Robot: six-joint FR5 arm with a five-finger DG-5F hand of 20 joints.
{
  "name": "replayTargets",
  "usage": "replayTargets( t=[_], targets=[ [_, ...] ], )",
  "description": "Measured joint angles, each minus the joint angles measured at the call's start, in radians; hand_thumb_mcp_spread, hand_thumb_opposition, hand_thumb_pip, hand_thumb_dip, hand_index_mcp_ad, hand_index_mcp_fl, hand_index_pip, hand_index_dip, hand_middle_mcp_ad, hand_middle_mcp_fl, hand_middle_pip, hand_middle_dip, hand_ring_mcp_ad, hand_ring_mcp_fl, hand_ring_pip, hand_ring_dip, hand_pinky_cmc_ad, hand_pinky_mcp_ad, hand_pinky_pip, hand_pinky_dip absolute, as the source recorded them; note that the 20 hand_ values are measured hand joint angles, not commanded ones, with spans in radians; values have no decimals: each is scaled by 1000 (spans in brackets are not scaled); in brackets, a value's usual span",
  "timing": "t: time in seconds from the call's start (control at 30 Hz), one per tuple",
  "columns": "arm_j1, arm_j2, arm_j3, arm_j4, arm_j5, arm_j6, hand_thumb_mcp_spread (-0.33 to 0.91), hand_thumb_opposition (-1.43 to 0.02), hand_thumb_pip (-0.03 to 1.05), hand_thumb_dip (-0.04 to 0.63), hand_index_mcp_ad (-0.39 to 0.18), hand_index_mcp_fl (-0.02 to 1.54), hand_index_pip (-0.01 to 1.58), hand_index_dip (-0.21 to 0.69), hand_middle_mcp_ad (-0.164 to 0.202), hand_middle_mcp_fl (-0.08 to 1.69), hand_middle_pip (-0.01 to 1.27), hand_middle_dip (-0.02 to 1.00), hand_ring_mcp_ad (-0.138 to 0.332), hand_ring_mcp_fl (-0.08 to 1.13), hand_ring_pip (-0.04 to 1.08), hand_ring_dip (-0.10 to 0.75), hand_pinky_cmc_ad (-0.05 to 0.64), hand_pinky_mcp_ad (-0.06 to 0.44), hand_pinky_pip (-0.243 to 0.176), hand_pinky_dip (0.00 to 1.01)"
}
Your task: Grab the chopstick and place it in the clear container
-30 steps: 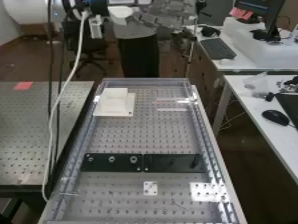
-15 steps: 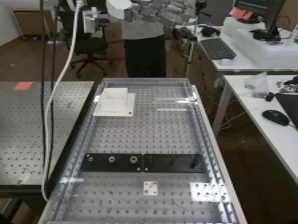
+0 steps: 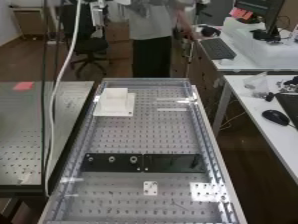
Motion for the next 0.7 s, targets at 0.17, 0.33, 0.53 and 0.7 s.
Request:
replayTargets(
  t=[0.17, 0.33, 0.53, 0.7],
  targets=[
    [14, -6, 11, -9, 49, -5, 75, -695, 454, -17, -24, 188, 84, 129, 80, 140, 140, 110, 164, 35, 106, 0, 302, 295, -105, 180],
    [23, -15, 24, -24, 41, -2, 73, -695, 450, -14, -37, 188, 84, 131, 75, 140, 140, 110, 159, 35, 106, 0, 304, 295, -105, 180],
    [41, -49, 76, -76, 120, 9, 75, -695, 447, -17, -21, 188, 84, 133, 86, 140, 140, 110, 162, 35, 106, 0, 305, 298, -105, 180],
    [49, -65, 107, -99, 103, 3, 73, -695, 445, -17, -21, 188, 84, 134, 86, 140, 140, 110, 162, 35, 106, 0, 307, 298, -105, 180]
  ],
)
